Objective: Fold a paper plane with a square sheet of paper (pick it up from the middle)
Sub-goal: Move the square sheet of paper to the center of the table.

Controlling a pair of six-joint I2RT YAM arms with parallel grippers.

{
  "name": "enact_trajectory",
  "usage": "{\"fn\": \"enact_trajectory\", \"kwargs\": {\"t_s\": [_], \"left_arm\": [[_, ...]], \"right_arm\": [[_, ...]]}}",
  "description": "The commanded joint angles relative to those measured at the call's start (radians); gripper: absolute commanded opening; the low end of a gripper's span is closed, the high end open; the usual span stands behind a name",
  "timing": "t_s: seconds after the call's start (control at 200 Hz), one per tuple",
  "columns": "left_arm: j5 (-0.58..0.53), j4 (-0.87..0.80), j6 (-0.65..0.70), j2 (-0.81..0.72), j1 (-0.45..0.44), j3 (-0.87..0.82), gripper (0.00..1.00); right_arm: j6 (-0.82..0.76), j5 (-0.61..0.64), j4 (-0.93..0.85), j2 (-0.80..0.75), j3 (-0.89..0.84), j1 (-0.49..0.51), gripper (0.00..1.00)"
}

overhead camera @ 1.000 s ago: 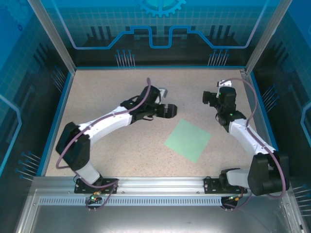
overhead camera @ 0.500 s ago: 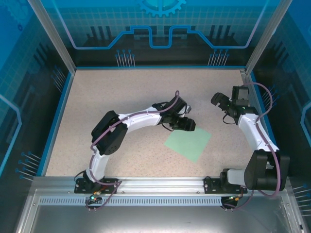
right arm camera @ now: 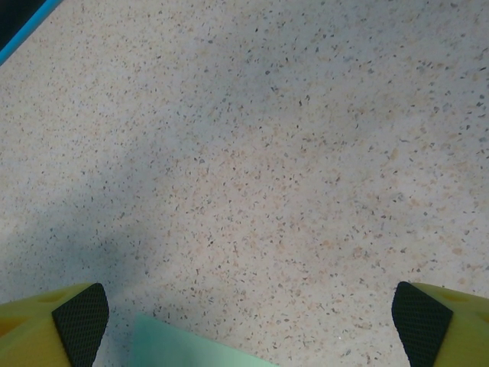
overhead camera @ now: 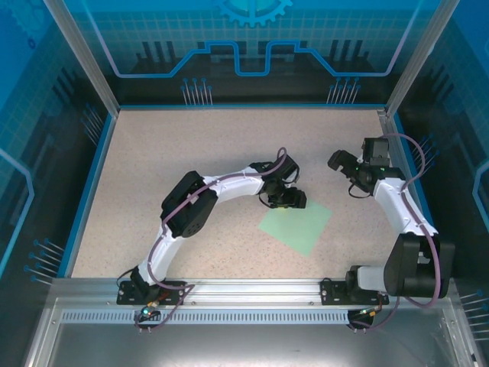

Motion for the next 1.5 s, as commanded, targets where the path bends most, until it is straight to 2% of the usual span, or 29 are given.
{"fn": "enact_trajectory", "kwargs": {"t_s": [0.0, 0.305, 0.575, 0.7, 0.79, 0.85, 1.06, 1.155, 1.276, 1.496], "left_arm": [[-0.044, -0.069, -0.038, 0.015, 0.037, 0.021, 0.64], [-0.106, -0.091, -0.069, -0.046, 0.193, -0.088, 0.64], [-0.167, -0.047, -0.198, -0.176, 0.338, -0.274, 0.65], [-0.145, -0.003, -0.249, -0.248, 0.363, -0.353, 0.69], [-0.096, 0.041, -0.258, -0.314, 0.372, -0.386, 0.76], [-0.061, 0.055, -0.255, -0.366, 0.385, -0.386, 0.81], [-0.071, 0.065, -0.226, -0.560, 0.517, -0.450, 0.98], [-0.082, 0.063, -0.218, -0.625, 0.613, -0.520, 0.99], [-0.091, 0.053, -0.206, -0.687, 0.704, -0.605, 0.98], [-0.102, 0.043, -0.188, -0.730, 0.759, -0.680, 0.99]], "right_arm": [[0.007, -0.037, -0.035, 0.013, 0.029, -0.015, 0.99], [0.012, -0.046, -0.050, 0.048, 0.054, -0.002, 0.99], [0.005, 0.006, -0.120, 0.138, 0.140, 0.091, 1.00], [0.005, 0.074, -0.169, 0.186, 0.200, 0.176, 1.00], [-0.006, 0.060, -0.244, 0.240, 0.280, 0.249, 0.99], [-0.015, 0.101, -0.303, 0.287, 0.335, 0.319, 0.99], [-0.013, 0.155, -0.421, 0.495, 0.552, 0.580, 0.99], [0.008, 0.190, -0.485, 0.619, 0.674, 0.685, 0.99], [0.037, 0.220, -0.571, 0.772, 0.827, 0.766, 0.99], [0.049, 0.175, -0.626, 0.929, 0.989, 0.823, 0.97]]}}
